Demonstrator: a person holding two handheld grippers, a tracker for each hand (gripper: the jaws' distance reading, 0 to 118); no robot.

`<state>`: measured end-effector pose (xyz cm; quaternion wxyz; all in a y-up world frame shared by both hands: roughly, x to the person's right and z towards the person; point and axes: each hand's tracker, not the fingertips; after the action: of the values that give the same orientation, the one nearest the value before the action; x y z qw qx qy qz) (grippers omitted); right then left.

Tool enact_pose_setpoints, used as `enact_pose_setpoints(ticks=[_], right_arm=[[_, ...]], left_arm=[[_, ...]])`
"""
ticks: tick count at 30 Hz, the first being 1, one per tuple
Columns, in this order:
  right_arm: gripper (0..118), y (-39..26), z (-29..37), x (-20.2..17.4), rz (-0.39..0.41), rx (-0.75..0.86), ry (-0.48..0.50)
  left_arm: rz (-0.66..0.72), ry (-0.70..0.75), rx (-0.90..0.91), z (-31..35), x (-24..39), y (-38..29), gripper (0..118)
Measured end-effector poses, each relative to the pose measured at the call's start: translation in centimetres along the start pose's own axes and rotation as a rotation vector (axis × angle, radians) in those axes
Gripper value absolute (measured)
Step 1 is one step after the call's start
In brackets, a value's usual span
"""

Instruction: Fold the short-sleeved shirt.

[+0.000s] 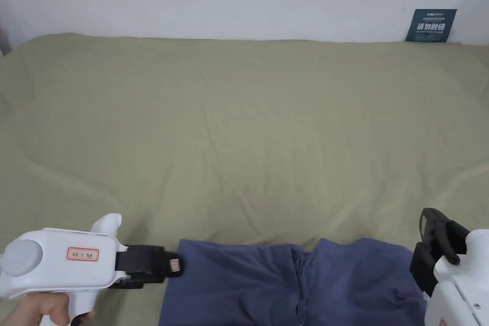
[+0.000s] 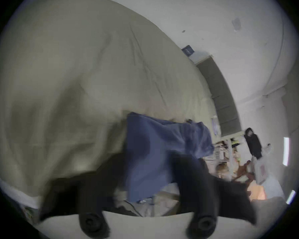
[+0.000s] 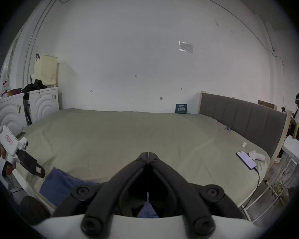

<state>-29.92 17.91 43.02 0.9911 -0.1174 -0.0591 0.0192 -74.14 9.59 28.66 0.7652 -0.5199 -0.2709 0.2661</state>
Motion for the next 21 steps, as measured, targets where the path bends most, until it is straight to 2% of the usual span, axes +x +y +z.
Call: enact_pose_setpoints(ticks=[1,2,6,9,11,13,14,15,16,18,21], right_arm=[[0,0.1,-0.1,0.1,-0.002,-0.001,-0.003],[0,0.1,-0.2,0.2,-0.007,0.000,-0.006],[0,0.2,-0.2,0.1,0.006,-0.006,-0.006],[0,0.1,-0.1,-0.1,0.020,-0.015,0.002],[0,0.0,-0.1,-0.3,0.026,-0.021,0.007],[0,0.0,0.0,-0.4,0.027,-0.027,0.014],[0,0.0,0.0,-0.4,0.027,-0.026,0.015],[0,0.1,0.1,-0.4,0.027,-0.025,0.017],[0,0.1,0.1,-0.4,0.028,-0.024,0.022],[0,0.3,0.3,-0.3,0.031,-0.019,0.025],[0,0.8,0.4,-0.2,0.028,-0.014,0.038]], left_arm=[[0.016,-0.081,-0.025,-0.6,-0.6,0.1,116],[0.019,-0.161,-0.054,-1.1,-0.8,0.1,118],[0.030,-0.096,-0.049,-3.2,-1.9,1.1,116],[0.123,-0.176,-0.092,-5.4,-3.1,1.4,110],[0.108,-0.214,-0.083,-5.9,-2.4,1.1,106],[0.127,-0.191,-0.080,-6.4,-1.7,1.1,100],[0.113,-0.151,-0.073,-6.5,-0.8,0.9,82],[0.099,-0.060,-0.089,-7.0,-0.4,0.7,27],[0.074,-0.012,-0.077,-7.2,-0.1,0.5,12],[0.110,-0.078,-0.045,-5.8,0.6,0.0,12],[0.145,-0.041,0.044,-3.7,1.2,-0.3,12]])
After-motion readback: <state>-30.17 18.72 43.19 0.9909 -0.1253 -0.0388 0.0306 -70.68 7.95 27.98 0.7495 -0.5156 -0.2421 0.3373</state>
